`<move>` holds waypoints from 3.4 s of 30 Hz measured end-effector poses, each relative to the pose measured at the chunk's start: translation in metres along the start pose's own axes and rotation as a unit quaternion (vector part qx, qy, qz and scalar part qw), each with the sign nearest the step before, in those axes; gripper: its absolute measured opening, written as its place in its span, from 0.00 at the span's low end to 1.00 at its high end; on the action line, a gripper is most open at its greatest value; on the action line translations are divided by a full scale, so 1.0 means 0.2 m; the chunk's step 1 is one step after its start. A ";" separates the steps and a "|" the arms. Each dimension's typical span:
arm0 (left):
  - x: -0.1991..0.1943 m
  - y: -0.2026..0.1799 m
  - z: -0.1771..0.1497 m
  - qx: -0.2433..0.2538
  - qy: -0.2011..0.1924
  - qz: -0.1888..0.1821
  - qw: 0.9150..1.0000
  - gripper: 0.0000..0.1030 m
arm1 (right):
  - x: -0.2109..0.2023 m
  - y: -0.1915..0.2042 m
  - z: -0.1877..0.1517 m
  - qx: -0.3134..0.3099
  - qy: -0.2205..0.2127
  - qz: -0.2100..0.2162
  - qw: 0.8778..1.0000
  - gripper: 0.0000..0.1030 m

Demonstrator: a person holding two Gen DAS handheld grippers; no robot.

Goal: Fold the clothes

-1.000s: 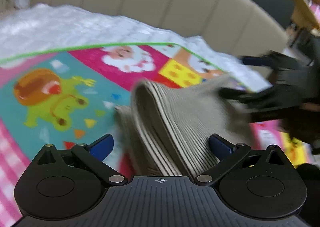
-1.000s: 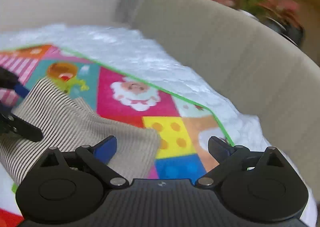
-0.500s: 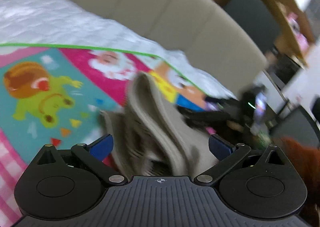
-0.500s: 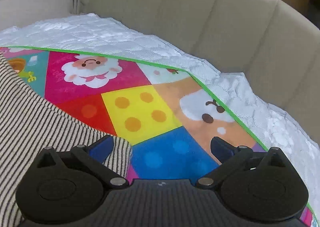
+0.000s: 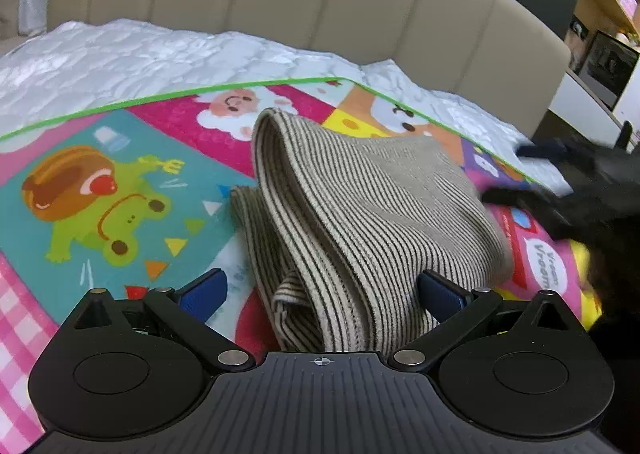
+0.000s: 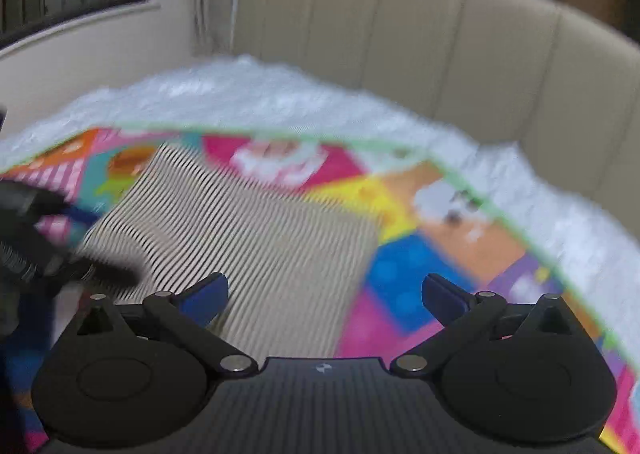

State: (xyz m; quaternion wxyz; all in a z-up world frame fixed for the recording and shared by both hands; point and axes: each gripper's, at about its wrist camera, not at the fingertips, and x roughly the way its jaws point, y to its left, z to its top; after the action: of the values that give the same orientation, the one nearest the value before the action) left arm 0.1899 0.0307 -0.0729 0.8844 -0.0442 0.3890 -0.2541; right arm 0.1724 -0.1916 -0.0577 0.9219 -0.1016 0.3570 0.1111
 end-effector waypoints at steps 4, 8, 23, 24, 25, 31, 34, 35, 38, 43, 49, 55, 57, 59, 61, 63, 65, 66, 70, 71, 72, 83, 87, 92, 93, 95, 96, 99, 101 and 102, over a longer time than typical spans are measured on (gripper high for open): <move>0.05 0.02 0.01 -0.017 0.011 0.010 1.000 1.00 | 0.11 0.05 -0.07 -0.001 -0.006 -0.016 1.000 1.00; 0.07 0.04 0.01 -0.025 0.007 0.015 1.000 1.00 | 0.13 0.06 -0.08 0.001 -0.015 -0.024 1.000 1.00; 0.08 0.05 0.02 -0.037 0.012 0.019 0.999 1.00 | 0.05 0.13 -0.02 0.079 -0.015 0.013 0.997 1.00; 0.08 0.05 0.02 -0.039 0.013 0.018 0.999 1.00 | 0.04 0.14 -0.01 0.081 -0.015 0.015 0.996 1.00; 0.08 0.05 0.02 -0.039 0.014 0.018 0.999 1.00 | 0.06 0.16 -0.01 0.077 -0.010 0.011 0.997 1.00; 0.09 0.04 0.01 -0.027 0.021 0.024 0.999 1.00 | 0.13 0.18 -0.06 0.061 0.003 0.004 0.998 1.00; 0.09 0.04 0.01 -0.026 0.021 0.024 0.999 1.00 | 0.14 0.17 -0.07 0.068 0.000 0.009 0.998 1.00; 0.09 0.04 0.01 -0.027 0.022 0.024 0.999 1.00 | 0.14 0.17 -0.07 0.068 -0.001 0.010 0.998 1.00; 0.09 0.03 0.02 -0.027 0.022 0.025 0.999 1.00 | 0.14 0.16 -0.07 0.069 -0.002 0.013 0.998 1.00; 0.04 0.09 0.03 -0.064 0.002 0.004 0.998 1.00 | 0.13 0.15 -0.07 0.073 -0.001 0.016 0.997 1.00; 0.06 0.13 0.03 -0.065 0.006 0.021 0.998 1.00 | -0.01 0.06 -0.06 0.127 -0.026 -0.028 0.991 1.00; 0.07 0.14 0.02 -0.070 0.007 0.022 0.997 1.00 | 0.08 -0.04 -0.11 0.134 0.014 -0.107 0.985 1.00; 0.08 0.14 0.02 -0.069 0.008 0.020 0.997 1.00 | 0.15 -0.03 -0.14 0.098 0.016 -0.126 0.987 1.00; 0.08 0.13 0.02 -0.067 0.007 0.018 0.998 1.00 | 0.16 -0.04 -0.13 0.101 0.017 -0.128 0.986 1.00; 0.08 0.13 0.01 -0.068 0.006 0.019 0.997 1.00 | 0.14 -0.06 -0.12 0.123 0.019 -0.120 0.985 1.00; 0.08 0.14 0.01 -0.071 0.007 0.019 0.997 1.00 | 0.09 -0.09 -0.12 0.166 0.023 -0.100 0.981 1.00; 0.08 0.14 0.01 -0.073 0.007 0.020 0.997 1.00 | 0.02 -0.14 -0.11 0.227 0.030 -0.068 0.971 1.00; 0.08 0.14 0.01 -0.074 0.007 0.021 0.997 1.00 | -0.01 -0.15 -0.11 0.256 0.033 -0.049 0.965 1.00; 0.07 0.14 0.01 -0.078 0.009 0.021 0.997 1.00 | -0.09 -0.16 -0.14 0.350 0.058 0.034 0.935 0.87; 0.07 0.14 0.01 -0.078 0.009 0.021 0.997 1.00 | -0.09 -0.15 -0.15 0.371 0.068 0.055 0.924 0.84; 0.07 0.14 0.01 -0.079 0.010 0.021 0.997 1.00 | -0.09 -0.14 -0.16 0.393 0.079 0.077 0.913 0.83; 0.04 0.13 0.01 -0.076 0.010 0.022 0.997 1.00 | 0.16 -0.14 -0.22 0.493 0.113 0.152 0.850 0.60; -0.03 0.07 0.03 -0.019 -0.004 0.053 0.998 1.00 | 0.21 -0.23 -0.15 0.466 0.090 0.125 0.871 0.59; -0.01 -0.05 0.19 0.077 -0.014 0.039 0.996 1.00 | 0.29 -0.36 -0.01 0.398 0.039 0.066 0.914 0.59; 0.03 -0.07 0.23 0.095 -0.012 0.037 0.995 1.00 | 0.31 -0.39 0.01 0.391 0.037 0.064 0.918 0.59; 0.11 -0.08 0.31 0.113 -0.006 0.027 0.993 1.00 | 0.31 -0.42 0.03 0.386 0.037 0.066 0.920 0.59; 0.15 -0.08 0.35 0.117 -0.004 0.022 0.993 1.00 | 0.30 -0.44 0.03 0.384 0.037 0.069 0.920 0.59; 0.26 -0.05 0.45 0.109 0.009 0.000 0.994 1.00 | 0.27 -0.45 -0.02 0.389 0.041 0.087 0.916 0.76; 0.35 -0.01 0.46 0.091 0.039 -0.027 0.995 1.00 | 0.26 -0.44 -0.09 0.405 0.060 0.111 0.906 0.79; 0.39 0.02 0.47 0.081 0.056 -0.041 0.994 1.00 | 0.27 -0.43 -0.11 0.411 0.067 0.124 0.901 0.79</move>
State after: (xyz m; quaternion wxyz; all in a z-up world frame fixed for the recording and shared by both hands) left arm 0.3022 -0.0145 -0.0615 0.8506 0.0256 0.4141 -0.3230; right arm 0.2203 -0.2726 -0.1016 0.8344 0.3243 0.4414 0.0613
